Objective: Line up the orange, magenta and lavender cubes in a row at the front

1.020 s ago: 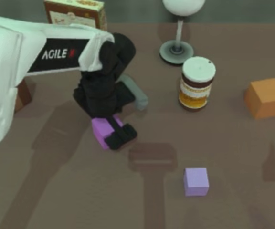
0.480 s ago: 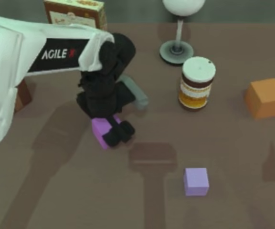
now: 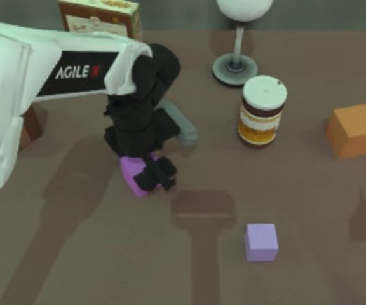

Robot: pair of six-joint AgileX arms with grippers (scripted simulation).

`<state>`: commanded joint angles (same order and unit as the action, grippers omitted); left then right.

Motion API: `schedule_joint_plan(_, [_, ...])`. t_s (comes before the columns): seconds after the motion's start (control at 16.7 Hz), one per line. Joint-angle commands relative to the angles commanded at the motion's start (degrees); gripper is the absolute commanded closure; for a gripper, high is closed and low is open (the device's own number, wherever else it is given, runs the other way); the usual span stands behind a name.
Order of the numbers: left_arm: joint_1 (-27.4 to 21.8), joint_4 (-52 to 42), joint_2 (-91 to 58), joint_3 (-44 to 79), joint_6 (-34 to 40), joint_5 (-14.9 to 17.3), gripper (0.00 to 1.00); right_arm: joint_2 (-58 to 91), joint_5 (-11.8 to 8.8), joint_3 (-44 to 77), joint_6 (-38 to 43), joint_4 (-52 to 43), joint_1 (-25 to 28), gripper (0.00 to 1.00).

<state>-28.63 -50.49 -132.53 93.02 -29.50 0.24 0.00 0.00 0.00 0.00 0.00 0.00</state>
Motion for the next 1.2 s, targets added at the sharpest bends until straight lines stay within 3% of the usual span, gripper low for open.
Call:
schedule_joint_plan(0.42, [-0.1, -0.8, 1.4, 0.4, 0.3, 0.5, 1.0, 0.0, 0.0, 0.0, 0.0, 0.0, 0.0, 0.0])
schedule_joint_plan(0.84, [0.8, -12.8, 5.7, 7.9, 0.4, 0.5, 1.0, 0.0, 0.0, 0.0, 0.0, 0.0, 0.0, 0.0])
schedule_joint_plan(1.2, [0.5, -13.8, 6.2, 8.4, 0.2, 0.5, 1.0, 0.0, 0.0, 0.0, 0.0, 0.0, 0.0, 0.0])
